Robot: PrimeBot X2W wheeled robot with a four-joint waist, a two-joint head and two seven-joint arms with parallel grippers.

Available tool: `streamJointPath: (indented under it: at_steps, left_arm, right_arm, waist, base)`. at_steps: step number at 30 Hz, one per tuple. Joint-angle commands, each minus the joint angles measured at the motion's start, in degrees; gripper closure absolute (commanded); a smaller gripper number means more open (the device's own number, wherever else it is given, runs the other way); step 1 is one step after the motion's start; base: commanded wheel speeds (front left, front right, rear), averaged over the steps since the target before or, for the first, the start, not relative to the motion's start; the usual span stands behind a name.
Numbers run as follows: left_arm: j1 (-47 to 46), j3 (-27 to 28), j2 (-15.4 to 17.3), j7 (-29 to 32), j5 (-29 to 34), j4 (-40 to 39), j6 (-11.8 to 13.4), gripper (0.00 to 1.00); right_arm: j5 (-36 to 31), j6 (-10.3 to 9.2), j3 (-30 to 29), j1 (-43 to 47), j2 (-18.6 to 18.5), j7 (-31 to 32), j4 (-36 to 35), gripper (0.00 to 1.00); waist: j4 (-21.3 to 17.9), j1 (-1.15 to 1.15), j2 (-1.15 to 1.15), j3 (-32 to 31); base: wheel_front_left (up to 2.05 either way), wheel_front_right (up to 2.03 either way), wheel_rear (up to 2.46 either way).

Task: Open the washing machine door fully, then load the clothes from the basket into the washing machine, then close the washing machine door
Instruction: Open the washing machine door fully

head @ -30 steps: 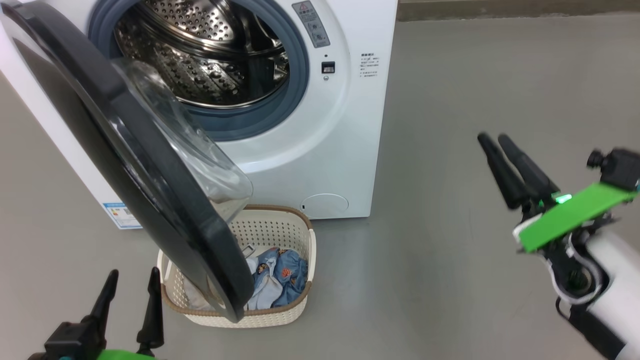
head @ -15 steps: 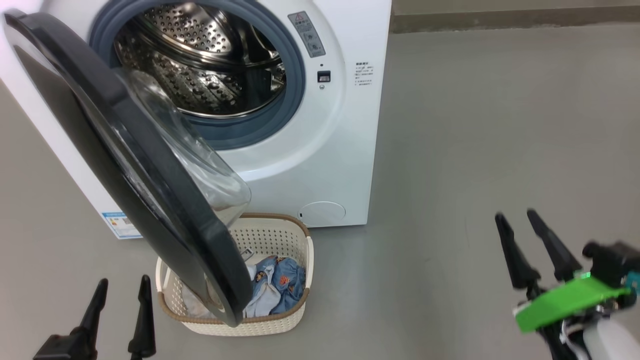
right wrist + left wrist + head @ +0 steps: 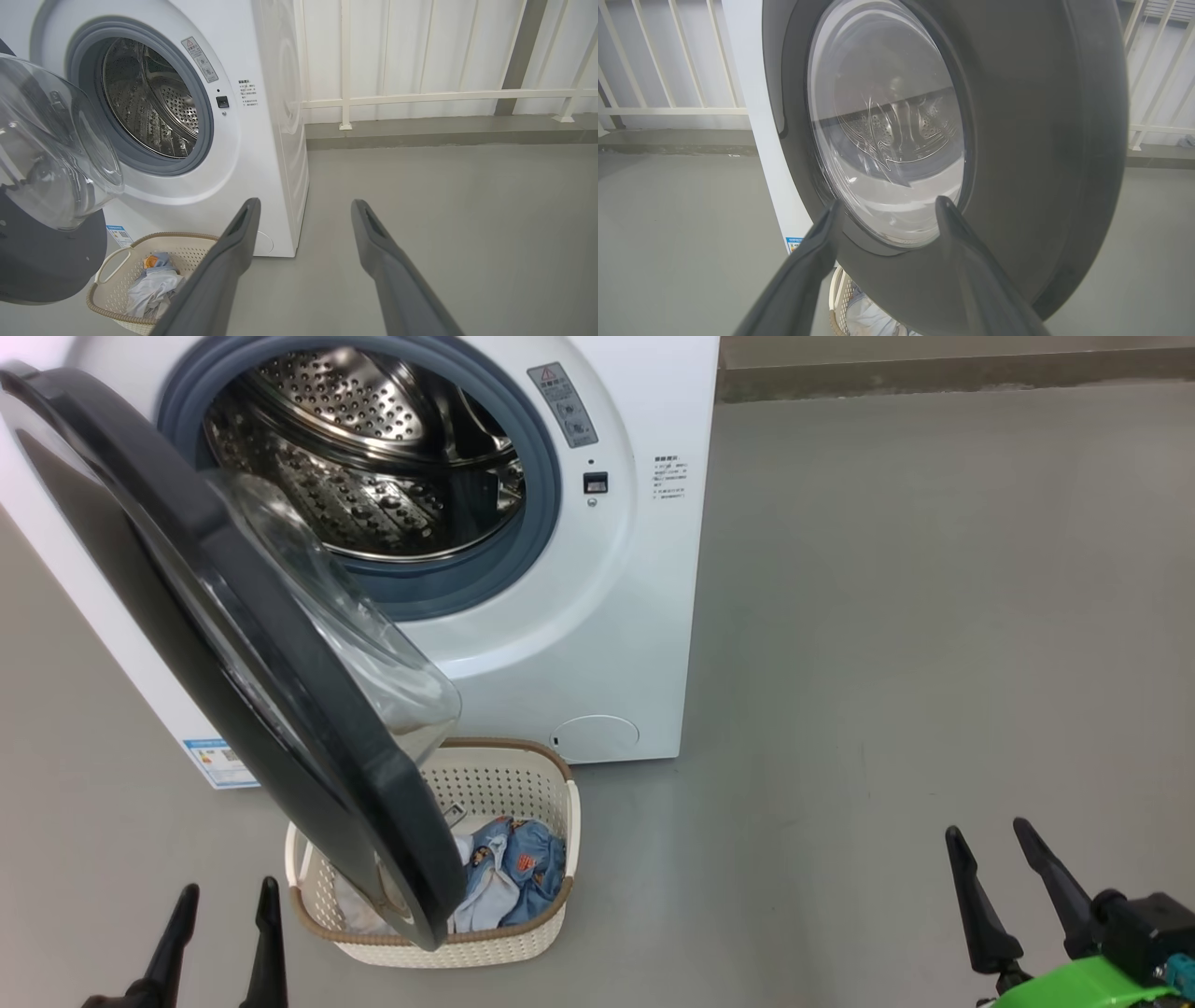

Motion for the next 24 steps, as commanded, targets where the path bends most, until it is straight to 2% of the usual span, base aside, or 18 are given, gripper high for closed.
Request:
streamJointPath:
  at_steps: [1, 7, 24]
  left_arm:
    - [-0.67, 1.83, 0.47, -0.36, -0.26, -1.91, 0.49, 0.0]
    - [0.05, 1.12, 0.44, -0.36, -1.14, -2.47, 1.46, 0.0]
    - [0.25, 0.17, 0.43, -0.36, -1.74, -2.56, 2.31, 0.0]
  right_arm:
    - [-0.88, 0.09, 0.77, 0.07, -0.35, -0.2, -1.87, 0.0]
    - [-3.63, 0.09, -0.29, 1.59, 1.01, -0.86, -2.42, 0.0]
    - [-4.35, 0.09, -0.65, 1.75, 1.93, -1.12, -1.5, 0.0]
  waist:
    - [0.07, 0.0, 0.0, 0.0]
    - [0.43, 0.0, 0.0, 0.13]
    - [0.55, 0.0, 0.0, 0.41]
  base:
    - [0.0, 0.0, 0.0]
    - [0.0, 0.0, 0.0]
    - [0.0, 0.0, 0.0]
